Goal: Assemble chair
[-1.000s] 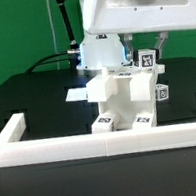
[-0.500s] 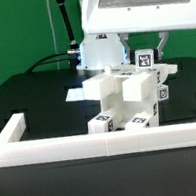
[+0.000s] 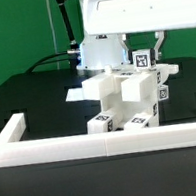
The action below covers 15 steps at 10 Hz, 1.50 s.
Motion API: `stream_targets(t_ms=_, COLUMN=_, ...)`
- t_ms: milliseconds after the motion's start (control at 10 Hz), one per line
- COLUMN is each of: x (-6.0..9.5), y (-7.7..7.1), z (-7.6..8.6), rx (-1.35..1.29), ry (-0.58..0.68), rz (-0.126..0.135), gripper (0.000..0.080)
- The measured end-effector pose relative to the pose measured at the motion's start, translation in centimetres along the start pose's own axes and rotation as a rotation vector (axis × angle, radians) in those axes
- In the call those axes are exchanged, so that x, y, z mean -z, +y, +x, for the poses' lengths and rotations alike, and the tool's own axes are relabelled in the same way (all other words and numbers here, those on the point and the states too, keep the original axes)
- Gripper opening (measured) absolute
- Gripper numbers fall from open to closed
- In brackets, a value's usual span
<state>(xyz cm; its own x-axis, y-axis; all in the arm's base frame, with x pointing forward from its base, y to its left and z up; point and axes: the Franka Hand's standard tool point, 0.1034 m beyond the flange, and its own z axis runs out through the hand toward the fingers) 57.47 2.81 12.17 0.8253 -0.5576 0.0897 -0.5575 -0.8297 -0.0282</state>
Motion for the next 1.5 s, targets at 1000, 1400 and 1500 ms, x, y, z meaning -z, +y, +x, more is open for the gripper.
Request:
stream_targets(t_ms=1000, x=-0.08, y=-0.22, z=-0.07, rx=-0.558, ry=-0.027, rz=0.032, gripper=0.0288)
stream_targets(t_ms=1400, x=-0.11, y=-0.31, z=-0.15, rx=-0.363, ry=-0.023, rz=0.033, gripper=0.0628)
stream_targets(t_ms=1500, x=-0.12, y=-0.60, z=-0.39, rx=-0.276, ry=-0.023, rz=0.035, gripper=0.0643)
